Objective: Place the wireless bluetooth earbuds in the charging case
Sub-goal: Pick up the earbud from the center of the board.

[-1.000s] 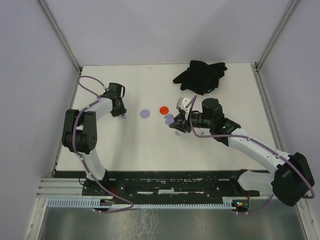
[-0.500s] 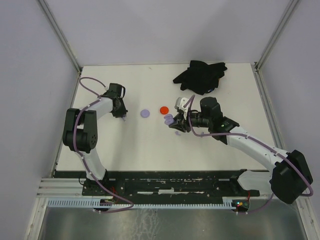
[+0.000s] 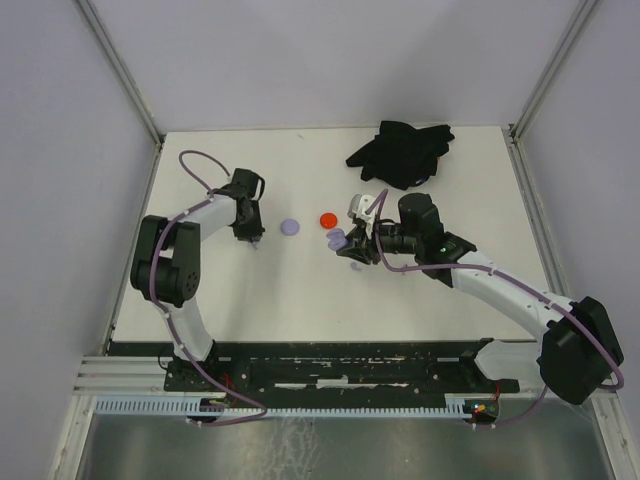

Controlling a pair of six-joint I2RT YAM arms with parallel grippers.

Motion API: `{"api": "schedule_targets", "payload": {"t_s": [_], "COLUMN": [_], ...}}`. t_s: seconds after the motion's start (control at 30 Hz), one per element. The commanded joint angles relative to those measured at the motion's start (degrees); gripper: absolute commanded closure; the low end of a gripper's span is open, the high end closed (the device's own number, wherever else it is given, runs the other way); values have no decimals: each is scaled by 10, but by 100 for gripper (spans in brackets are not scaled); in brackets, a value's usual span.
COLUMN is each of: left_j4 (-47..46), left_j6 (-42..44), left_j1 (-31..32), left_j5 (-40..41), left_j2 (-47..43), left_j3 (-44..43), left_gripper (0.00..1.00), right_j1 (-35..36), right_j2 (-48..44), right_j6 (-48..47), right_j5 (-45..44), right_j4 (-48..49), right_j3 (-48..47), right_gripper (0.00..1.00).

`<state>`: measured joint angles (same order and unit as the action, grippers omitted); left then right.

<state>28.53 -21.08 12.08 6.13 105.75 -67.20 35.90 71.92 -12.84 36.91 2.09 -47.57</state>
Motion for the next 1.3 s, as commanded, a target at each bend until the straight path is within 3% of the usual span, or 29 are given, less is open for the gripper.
{"api": "schedule_targets", "payload": {"t_s": [0.0, 0.7, 1.07, 1.27], "left_j4": [58, 72, 94, 98], "left_j6": [37, 98, 93, 82], "left_j1": [20, 119, 135, 136], "left_j5": [16, -2, 44, 46], "left_j2": [26, 18, -4, -24], "left_j3": [-3, 10, 28, 41], "left_gripper": [69, 76, 58, 56], "right_j1": [2, 1, 2, 2], "right_j2": [-3, -34, -52, -57], "right_j6": [4, 27, 27, 28], "right_j5": [11, 5, -7, -10], "right_j4": [20, 25, 14, 12], "right_j3": [-25, 1, 11, 13], "right_gripper": [98, 98, 98, 98]}}
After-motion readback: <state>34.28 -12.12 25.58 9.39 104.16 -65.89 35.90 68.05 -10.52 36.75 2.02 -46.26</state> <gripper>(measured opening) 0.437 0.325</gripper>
